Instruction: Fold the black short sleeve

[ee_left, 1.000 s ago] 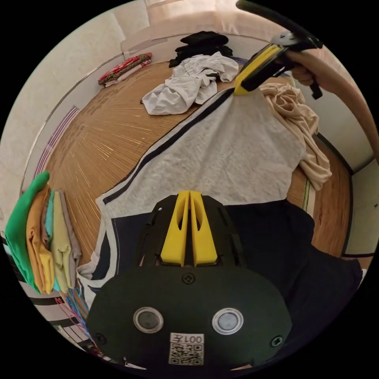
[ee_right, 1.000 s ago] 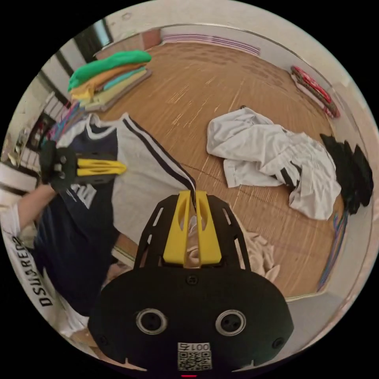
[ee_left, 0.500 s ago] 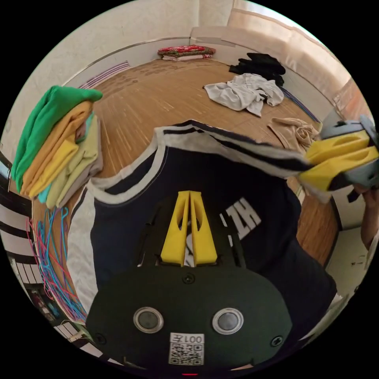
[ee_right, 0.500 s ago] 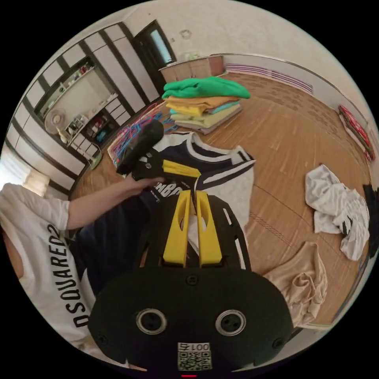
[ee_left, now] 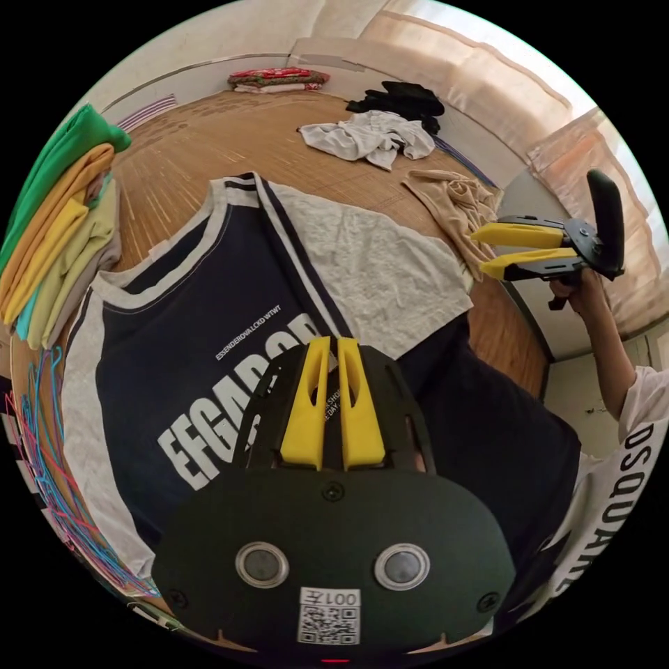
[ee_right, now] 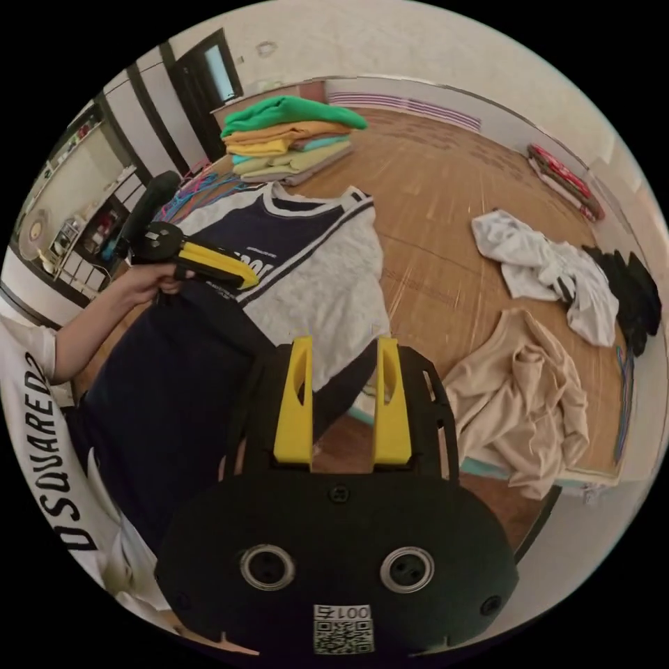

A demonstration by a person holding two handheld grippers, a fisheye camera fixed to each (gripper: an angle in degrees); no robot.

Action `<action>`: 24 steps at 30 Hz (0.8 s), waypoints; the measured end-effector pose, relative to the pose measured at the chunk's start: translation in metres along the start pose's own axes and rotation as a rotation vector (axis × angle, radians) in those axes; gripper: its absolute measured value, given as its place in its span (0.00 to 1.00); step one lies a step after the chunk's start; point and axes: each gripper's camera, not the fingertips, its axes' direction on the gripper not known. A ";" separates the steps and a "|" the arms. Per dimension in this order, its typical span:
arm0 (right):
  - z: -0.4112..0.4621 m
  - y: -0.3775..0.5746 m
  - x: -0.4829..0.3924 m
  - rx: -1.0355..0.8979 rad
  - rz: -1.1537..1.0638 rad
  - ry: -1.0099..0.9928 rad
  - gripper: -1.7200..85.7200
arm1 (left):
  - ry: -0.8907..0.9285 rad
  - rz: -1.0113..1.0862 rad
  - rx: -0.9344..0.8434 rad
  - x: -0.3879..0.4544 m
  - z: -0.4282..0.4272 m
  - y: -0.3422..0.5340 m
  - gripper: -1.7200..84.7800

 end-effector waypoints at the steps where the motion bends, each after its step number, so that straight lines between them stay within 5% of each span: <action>1: 0.001 0.006 -0.005 0.004 0.011 -0.040 0.16 | -0.007 0.000 -0.001 0.002 0.002 0.005 0.02; 10: 0.044 0.008 -0.050 -0.036 0.133 0.030 0.12 | -0.045 0.006 -0.008 0.005 0.007 0.049 0.01; 15: 0.014 0.015 -0.074 0.046 0.168 0.089 0.11 | -0.212 0.027 0.019 0.019 -0.027 0.093 0.01; 24: -0.022 -0.075 -0.189 0.199 -0.170 -0.065 0.12 | -0.505 -0.511 0.035 -0.061 -0.093 0.289 0.02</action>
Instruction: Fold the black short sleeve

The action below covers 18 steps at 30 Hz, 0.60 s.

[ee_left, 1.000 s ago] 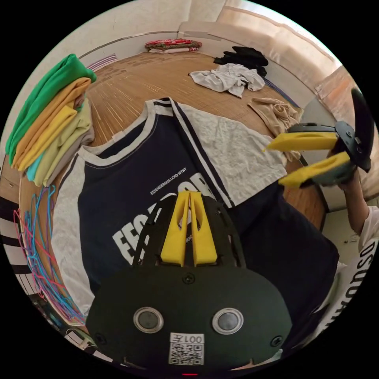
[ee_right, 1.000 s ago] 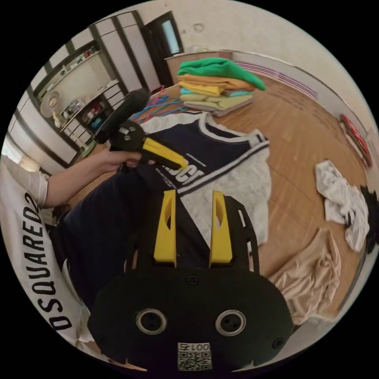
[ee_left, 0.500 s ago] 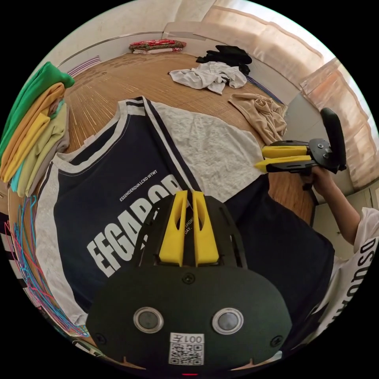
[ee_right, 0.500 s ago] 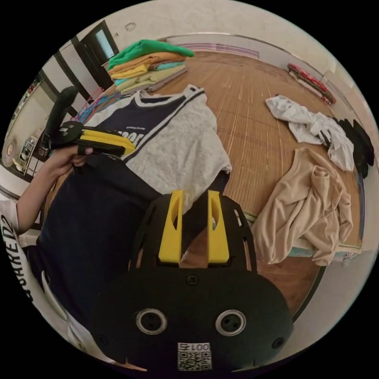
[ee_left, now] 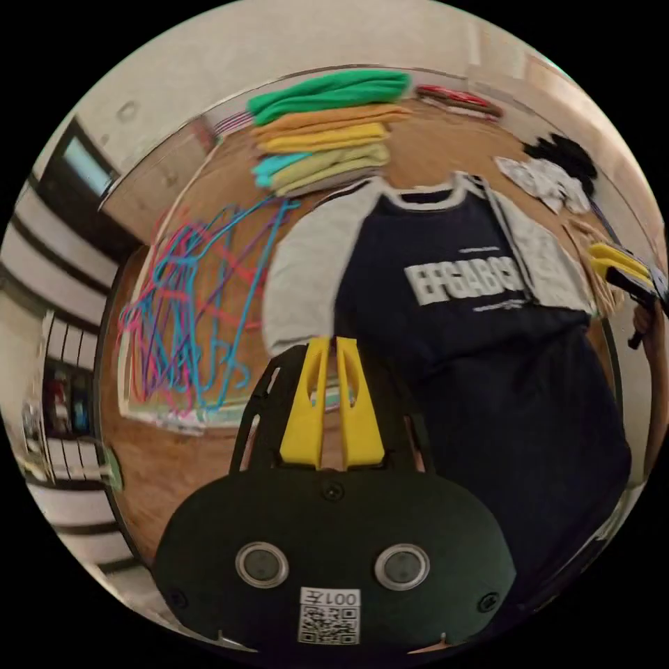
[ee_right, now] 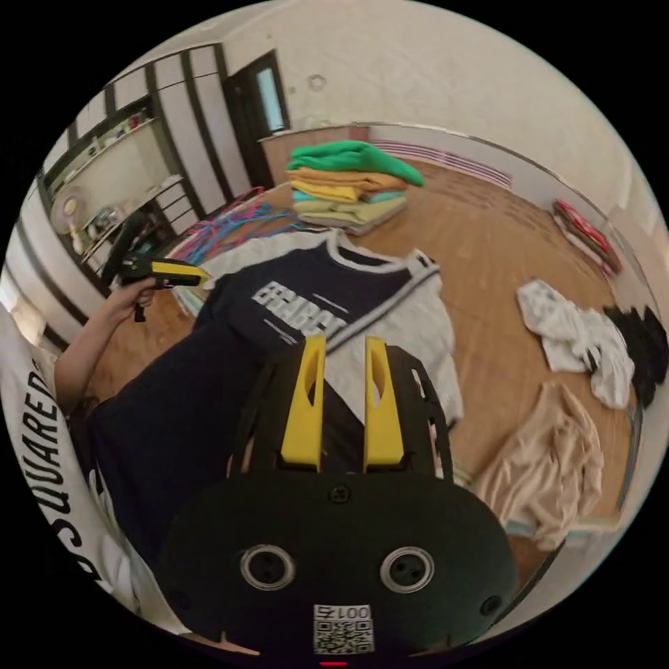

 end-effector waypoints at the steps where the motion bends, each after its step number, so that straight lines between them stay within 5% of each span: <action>1: 0.013 -0.025 -0.017 -0.009 -0.054 -0.046 0.12 | 0.011 -0.058 -0.013 -0.021 0.007 0.011 0.03; 8: 0.105 -0.171 -0.135 -0.105 -0.349 -0.219 0.16 | -0.002 -0.124 -0.031 -0.053 0.048 0.050 0.09; 18: 0.195 -0.292 -0.246 -0.250 -0.700 -0.284 0.22 | -0.056 -0.120 0.186 -0.068 0.033 0.108 0.01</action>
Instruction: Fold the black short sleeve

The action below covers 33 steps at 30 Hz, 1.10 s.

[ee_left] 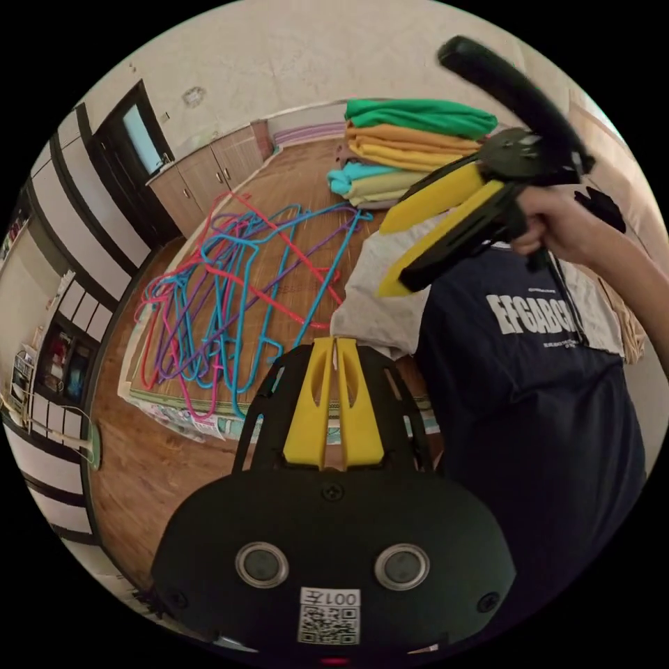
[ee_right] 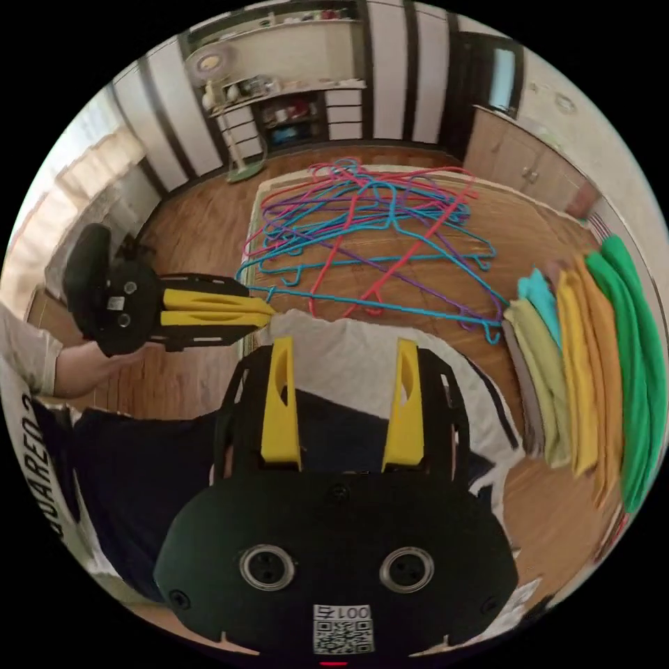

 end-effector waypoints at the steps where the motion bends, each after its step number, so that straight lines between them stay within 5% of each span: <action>1: 0.005 -0.014 -0.001 -0.017 -0.051 0.012 0.22 | -0.006 0.012 0.020 -0.002 -0.005 0.007 0.01; 7: 0.029 -0.072 -0.008 -0.176 -0.241 -0.154 0.17 | -0.054 0.098 0.144 0.009 -0.024 0.037 0.01; 12: 0.041 -0.080 -0.032 -0.260 -0.322 -0.015 0.07 | -0.037 0.105 0.132 0.026 -0.021 0.057 0.01; 20: -0.050 -0.042 -0.082 0.168 -0.016 0.406 0.03 | 0.117 -0.001 0.048 0.000 -0.012 0.084 0.01; 28: -0.050 0.028 -0.123 -0.026 0.120 0.363 0.03 | 0.246 0.049 0.056 0.006 0.012 0.065 0.01; 33: -0.088 0.015 -0.104 0.082 0.182 0.344 0.06 | 0.208 0.103 0.043 0.017 0.016 0.070 0.01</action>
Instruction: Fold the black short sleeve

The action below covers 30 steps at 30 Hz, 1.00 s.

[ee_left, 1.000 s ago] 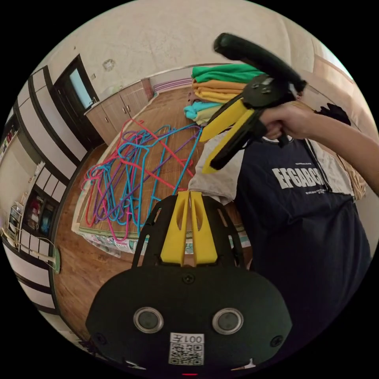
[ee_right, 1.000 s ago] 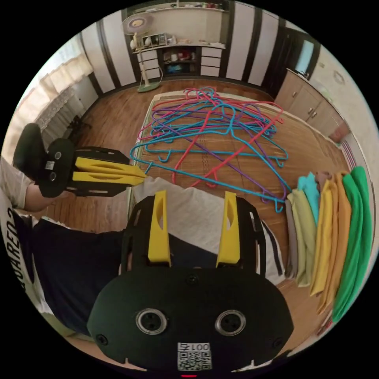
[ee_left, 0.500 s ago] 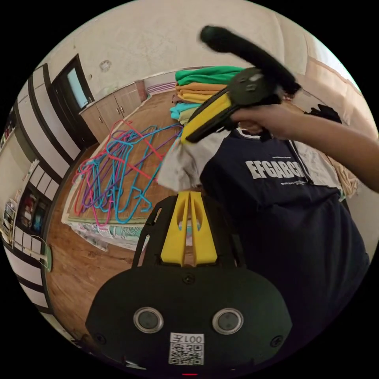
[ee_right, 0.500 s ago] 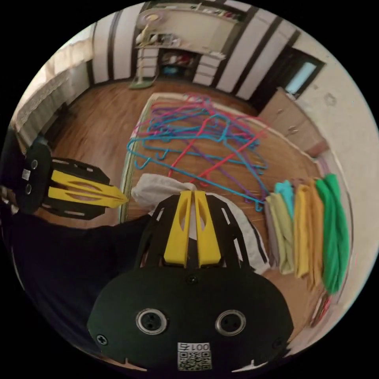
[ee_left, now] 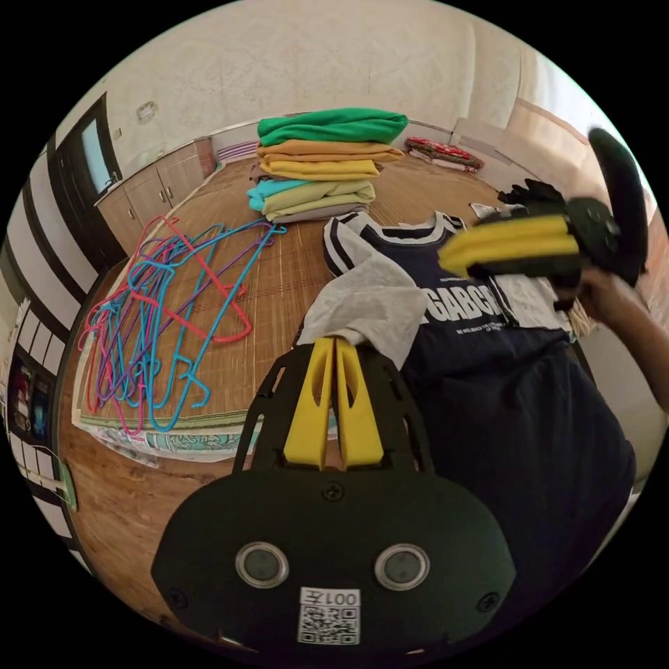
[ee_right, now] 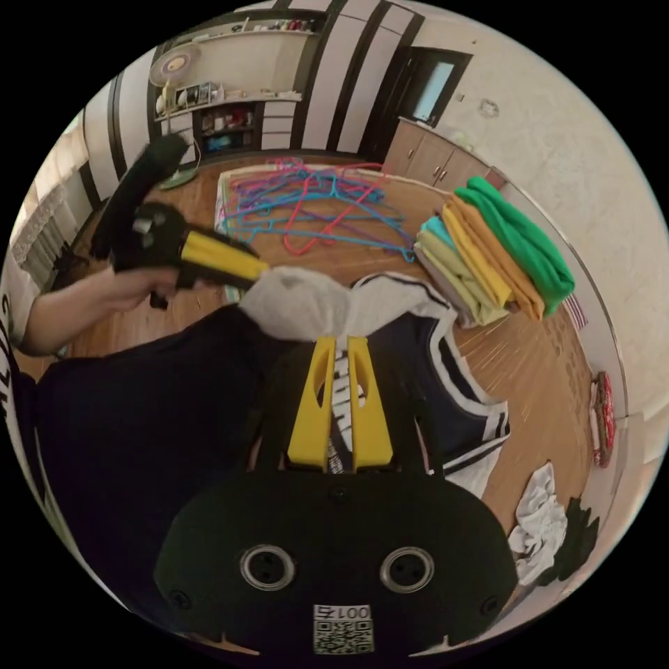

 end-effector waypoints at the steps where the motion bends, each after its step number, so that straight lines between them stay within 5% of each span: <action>1: -0.004 -0.017 0.008 0.028 -0.013 -0.026 0.07 | -0.012 0.015 -0.002 0.005 0.001 0.003 0.01; 11: 0.084 -0.148 -0.004 -0.319 -0.538 -0.441 0.16 | -0.005 0.015 -0.052 0.019 0.003 0.015 0.01; 18: 0.132 -0.172 -0.024 -0.540 -0.666 -0.456 0.11 | 0.161 0.053 -0.024 0.023 -0.001 0.008 0.01; 22: 0.116 -0.181 -0.025 -0.434 -0.652 -0.342 0.06 | 0.168 0.105 -0.043 0.020 0.015 -0.016 0.01; 26: 0.075 -0.197 0.002 -0.117 -0.416 -0.099 0.05 | 0.251 0.117 0.032 0.021 0.009 -0.035 0.01; 30: 0.042 -0.197 0.021 0.057 -0.301 -0.038 0.04 | 0.130 0.112 0.091 0.019 0.026 -0.052 0.01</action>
